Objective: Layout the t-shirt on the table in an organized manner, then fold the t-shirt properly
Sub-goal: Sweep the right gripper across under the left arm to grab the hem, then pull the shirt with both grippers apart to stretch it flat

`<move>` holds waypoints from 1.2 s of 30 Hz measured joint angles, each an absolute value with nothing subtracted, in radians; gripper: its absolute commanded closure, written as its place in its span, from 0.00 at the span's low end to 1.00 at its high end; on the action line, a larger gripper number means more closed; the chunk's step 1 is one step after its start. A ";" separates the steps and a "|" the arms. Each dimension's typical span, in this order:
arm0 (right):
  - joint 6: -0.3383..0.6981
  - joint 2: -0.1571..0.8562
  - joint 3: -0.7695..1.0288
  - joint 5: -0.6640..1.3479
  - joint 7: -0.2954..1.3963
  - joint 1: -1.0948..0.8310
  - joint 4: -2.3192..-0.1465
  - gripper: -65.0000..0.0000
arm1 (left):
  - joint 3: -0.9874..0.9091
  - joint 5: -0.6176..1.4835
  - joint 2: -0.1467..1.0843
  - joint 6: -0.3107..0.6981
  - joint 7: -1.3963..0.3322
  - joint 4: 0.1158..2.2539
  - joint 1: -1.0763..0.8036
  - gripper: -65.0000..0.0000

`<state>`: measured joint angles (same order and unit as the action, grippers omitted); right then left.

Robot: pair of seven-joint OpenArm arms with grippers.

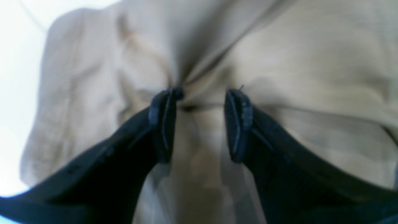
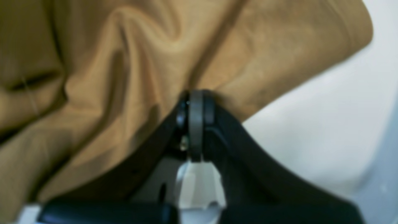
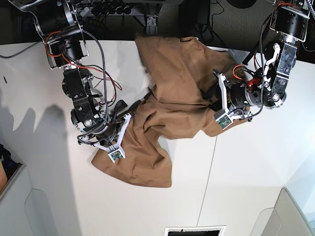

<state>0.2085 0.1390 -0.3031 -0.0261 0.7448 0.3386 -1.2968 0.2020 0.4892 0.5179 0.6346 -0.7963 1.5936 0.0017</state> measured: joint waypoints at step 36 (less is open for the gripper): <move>0.059 0.233 -0.072 -0.081 0.865 -0.072 -1.807 1.00 | 0.202 0.608 0.458 0.559 -0.904 1.038 0.479 0.56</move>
